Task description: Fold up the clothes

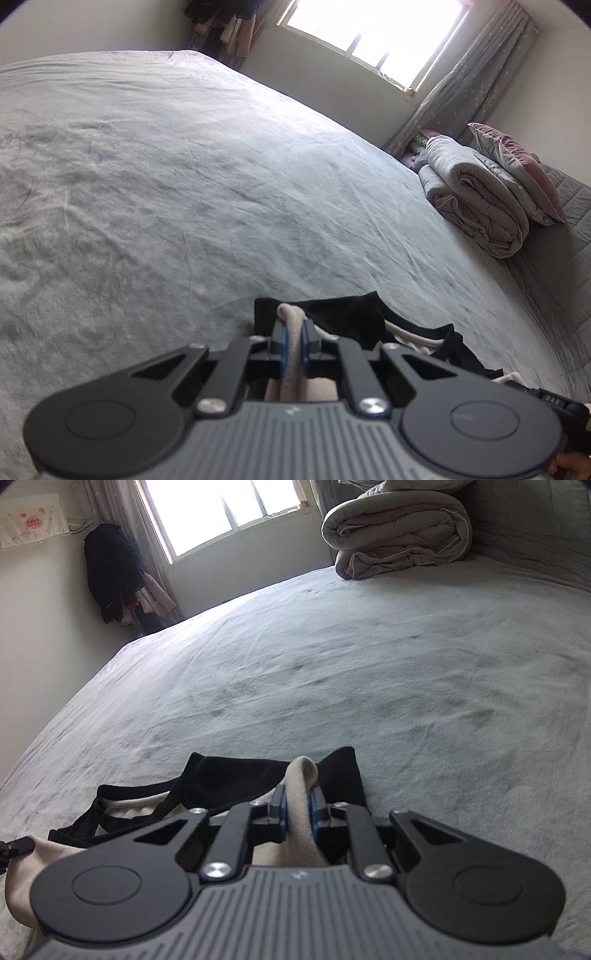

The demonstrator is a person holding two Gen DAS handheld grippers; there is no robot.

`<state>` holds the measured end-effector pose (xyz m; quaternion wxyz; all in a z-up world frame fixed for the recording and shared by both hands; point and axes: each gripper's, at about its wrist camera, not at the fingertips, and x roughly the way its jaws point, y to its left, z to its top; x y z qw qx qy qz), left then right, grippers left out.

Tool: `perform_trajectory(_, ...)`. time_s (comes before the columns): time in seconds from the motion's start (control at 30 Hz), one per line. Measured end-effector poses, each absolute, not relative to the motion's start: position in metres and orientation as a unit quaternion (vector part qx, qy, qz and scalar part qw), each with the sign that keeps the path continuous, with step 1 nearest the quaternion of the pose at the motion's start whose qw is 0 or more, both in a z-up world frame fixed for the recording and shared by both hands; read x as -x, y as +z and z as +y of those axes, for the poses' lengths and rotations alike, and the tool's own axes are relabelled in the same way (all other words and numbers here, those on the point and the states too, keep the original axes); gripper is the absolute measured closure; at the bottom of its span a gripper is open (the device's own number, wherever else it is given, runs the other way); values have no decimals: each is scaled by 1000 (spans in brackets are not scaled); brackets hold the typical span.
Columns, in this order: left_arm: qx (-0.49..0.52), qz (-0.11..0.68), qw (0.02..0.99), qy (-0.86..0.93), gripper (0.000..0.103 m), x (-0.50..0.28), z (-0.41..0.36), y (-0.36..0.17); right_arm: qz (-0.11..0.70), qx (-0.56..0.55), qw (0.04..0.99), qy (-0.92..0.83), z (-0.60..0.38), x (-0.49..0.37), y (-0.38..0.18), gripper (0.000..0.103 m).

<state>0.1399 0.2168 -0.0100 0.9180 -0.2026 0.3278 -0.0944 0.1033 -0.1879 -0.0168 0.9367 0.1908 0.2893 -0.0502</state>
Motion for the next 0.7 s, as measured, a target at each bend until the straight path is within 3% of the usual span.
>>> perform_trajectory(0.33,173,288,940,-68,96,-165,203,15,224,-142,962,-59,-188,-124,2,90)
perform_trajectory(0.7,154,292,944,-28,96,-198,189,-23,217,-111,966,-83,-196,-161,-27,93)
